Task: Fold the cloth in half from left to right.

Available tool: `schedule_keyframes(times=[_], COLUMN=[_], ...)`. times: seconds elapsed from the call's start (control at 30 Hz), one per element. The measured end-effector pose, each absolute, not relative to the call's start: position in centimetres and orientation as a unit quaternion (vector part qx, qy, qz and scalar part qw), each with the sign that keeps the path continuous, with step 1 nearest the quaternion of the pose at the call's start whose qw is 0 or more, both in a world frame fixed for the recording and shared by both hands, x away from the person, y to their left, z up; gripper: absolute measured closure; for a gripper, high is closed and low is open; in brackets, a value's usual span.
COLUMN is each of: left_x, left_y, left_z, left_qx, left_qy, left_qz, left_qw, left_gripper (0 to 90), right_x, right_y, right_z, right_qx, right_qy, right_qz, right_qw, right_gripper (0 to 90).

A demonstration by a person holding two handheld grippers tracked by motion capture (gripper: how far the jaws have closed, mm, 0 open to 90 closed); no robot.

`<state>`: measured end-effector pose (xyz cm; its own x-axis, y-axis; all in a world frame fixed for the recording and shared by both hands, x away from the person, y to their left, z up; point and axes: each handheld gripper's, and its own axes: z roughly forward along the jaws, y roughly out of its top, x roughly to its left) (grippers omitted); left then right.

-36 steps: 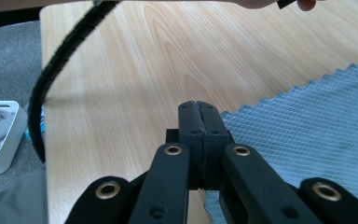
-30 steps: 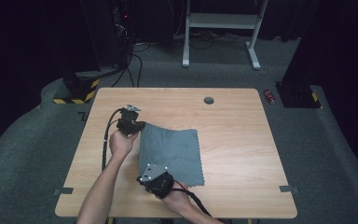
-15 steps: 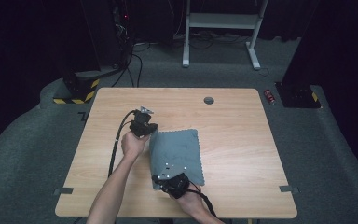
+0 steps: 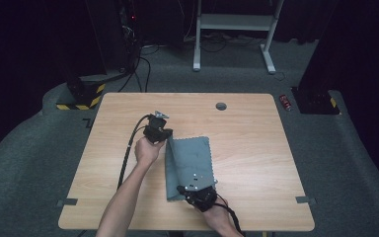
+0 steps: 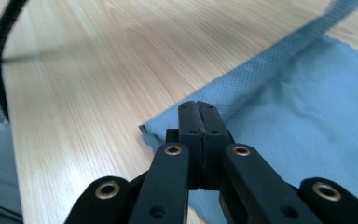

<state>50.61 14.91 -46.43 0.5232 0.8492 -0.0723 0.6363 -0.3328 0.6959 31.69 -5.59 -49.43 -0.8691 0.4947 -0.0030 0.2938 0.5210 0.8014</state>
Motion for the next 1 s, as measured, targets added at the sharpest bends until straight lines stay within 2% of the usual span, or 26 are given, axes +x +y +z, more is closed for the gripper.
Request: schedule_keyframes(times=[0.23,1.0], left_x=[50.8,51.9], left_y=[13.0,5.9], left_z=[-46.4,-46.2], left_qx=[0.809,0.838], left_qy=[0.448,0.4], left_qz=[0.153,0.153], left_qw=[0.35,0.338], left_gripper=[89.9,89.8], right_x=[31.6,30.8], right_y=[-8.6,-13.5], right_z=[-49.9,-51.0], right_qx=[0.264,0.32], right_qy=[0.853,0.833], right_qz=[0.434,0.428], right_qw=[0.119,0.14], right_gripper=[90.0,90.0])
